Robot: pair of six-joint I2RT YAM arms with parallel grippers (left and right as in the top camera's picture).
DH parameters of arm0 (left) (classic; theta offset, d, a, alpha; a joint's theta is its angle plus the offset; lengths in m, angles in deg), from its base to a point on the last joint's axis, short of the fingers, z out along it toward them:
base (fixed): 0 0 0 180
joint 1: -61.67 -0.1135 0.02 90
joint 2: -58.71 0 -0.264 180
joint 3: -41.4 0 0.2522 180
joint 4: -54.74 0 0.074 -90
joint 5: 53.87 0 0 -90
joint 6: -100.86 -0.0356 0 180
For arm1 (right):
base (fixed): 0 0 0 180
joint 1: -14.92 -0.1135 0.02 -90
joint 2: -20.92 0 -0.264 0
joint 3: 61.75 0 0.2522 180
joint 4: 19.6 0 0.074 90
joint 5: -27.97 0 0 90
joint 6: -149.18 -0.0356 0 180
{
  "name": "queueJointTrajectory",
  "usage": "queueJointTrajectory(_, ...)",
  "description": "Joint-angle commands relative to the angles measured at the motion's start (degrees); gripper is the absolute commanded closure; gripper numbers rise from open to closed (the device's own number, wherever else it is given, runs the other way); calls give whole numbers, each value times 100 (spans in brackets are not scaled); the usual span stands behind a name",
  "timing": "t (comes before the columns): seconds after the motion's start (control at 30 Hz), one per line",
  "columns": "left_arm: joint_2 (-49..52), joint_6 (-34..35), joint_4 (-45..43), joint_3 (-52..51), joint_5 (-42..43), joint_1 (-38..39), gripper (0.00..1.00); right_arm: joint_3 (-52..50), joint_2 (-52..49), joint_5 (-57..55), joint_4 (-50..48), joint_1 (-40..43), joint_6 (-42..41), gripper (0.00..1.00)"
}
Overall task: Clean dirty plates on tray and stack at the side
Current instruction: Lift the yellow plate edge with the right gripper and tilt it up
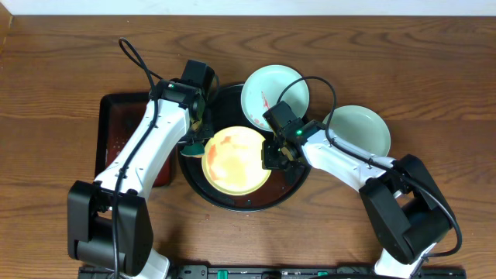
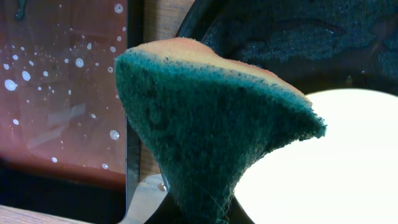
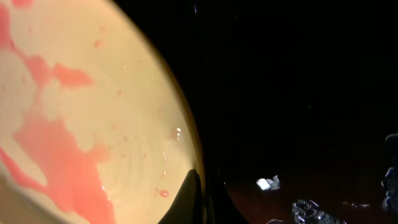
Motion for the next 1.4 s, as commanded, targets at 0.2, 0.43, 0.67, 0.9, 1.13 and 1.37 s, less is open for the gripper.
queueJointTrajectory(0.2,57,-55,13,59,11,-31,92,-24,1305,-962,597,44,658,99)
queueJointTrajectory(0.43,57,-55,11,59,11,-31,93,-24,2352,-2487,1224,-17,1084,99)
queueJointTrajectory(0.67,57,-52,11,59,13,-28,93,-24,2769,-4068,1679,-442,1147,99)
queueJointTrajectory(0.9,57,-52,13,59,63,-28,93,-24,2776,-5827,1690,-1215,1143,99)
queueJointTrajectory(1.13,57,-52,13,59,101,-28,92,-24,2776,-7932,1685,-1982,1143,99)
queueJointTrajectory(1.37,57,-52,13,59,101,-28,93,-24,2776,-8920,1676,-2385,1145,99)
